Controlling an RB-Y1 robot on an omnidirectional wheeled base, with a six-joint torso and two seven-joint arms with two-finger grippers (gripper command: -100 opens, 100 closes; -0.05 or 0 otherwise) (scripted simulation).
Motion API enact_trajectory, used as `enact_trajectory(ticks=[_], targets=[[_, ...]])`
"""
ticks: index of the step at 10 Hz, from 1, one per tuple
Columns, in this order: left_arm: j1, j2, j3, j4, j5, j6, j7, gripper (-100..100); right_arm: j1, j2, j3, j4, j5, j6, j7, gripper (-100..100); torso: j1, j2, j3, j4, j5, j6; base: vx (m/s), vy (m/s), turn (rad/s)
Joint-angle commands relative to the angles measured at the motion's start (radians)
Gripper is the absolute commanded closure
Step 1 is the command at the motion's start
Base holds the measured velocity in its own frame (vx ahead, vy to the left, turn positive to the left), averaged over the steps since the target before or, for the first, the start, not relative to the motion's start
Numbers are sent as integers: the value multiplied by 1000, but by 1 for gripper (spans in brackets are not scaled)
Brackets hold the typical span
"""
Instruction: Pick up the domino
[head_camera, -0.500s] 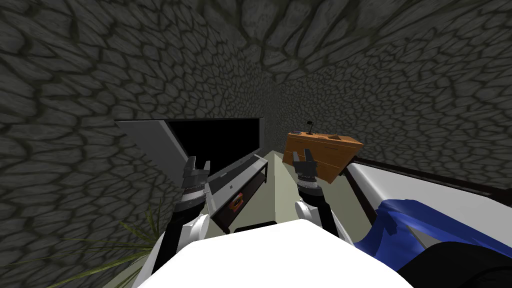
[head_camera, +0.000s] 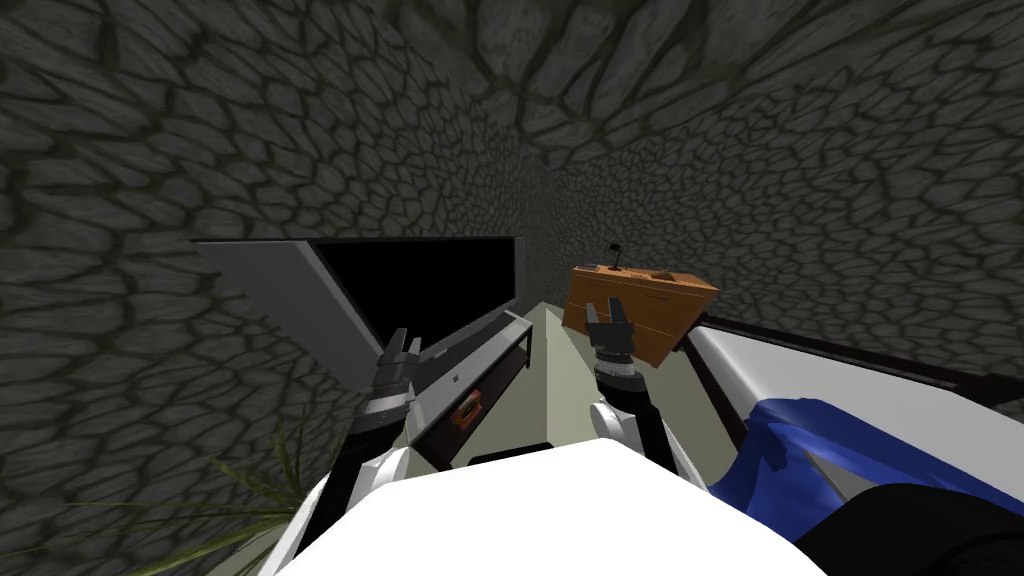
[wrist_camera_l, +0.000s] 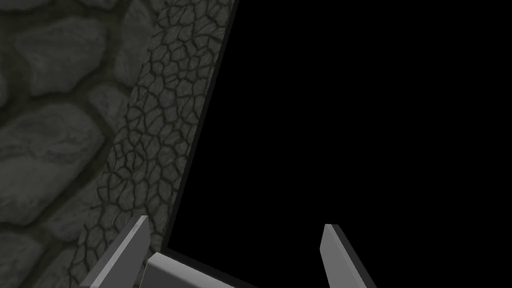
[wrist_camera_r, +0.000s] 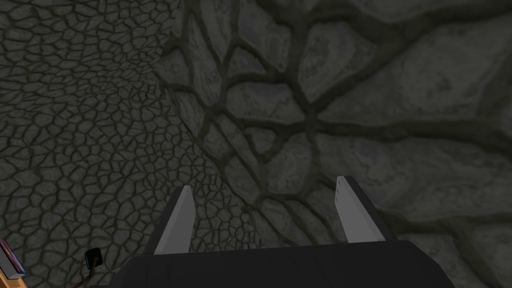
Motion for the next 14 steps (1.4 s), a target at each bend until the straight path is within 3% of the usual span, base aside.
enact_trajectory(ticks=[1,6,9,11,13,14], targets=[[14,20,2,46,9,14,-35,-100,0,0,0,0,0,0,0,0,0,0,0,0,0,0,54,-89,-44],[73,91,22,217,56,49,-146,-100,0,0,0,0,0,0,0,0,0,-2,-1,0,0,0,76,-76,-76],[85,106,27,267,67,58,-171,-100,0,0,0,0,0,0,0,0,2,0,0,0,0,0,54,-49,-34],[110,135,35,334,91,77,-224,-100,0,0,0,0,0,0,0,0,2,0,0,0,0,0,69,-66,-94],[110,135,35,358,91,77,-224,-100,0,0,0,0,0,0,0,0,1,-1,-1,0,0,0,53,-41,-13],[122,150,39,400,104,87,-251,-100,0,0,0,0,0,0,0,0,3,1,0,0,0,0,42,-27,-98]])
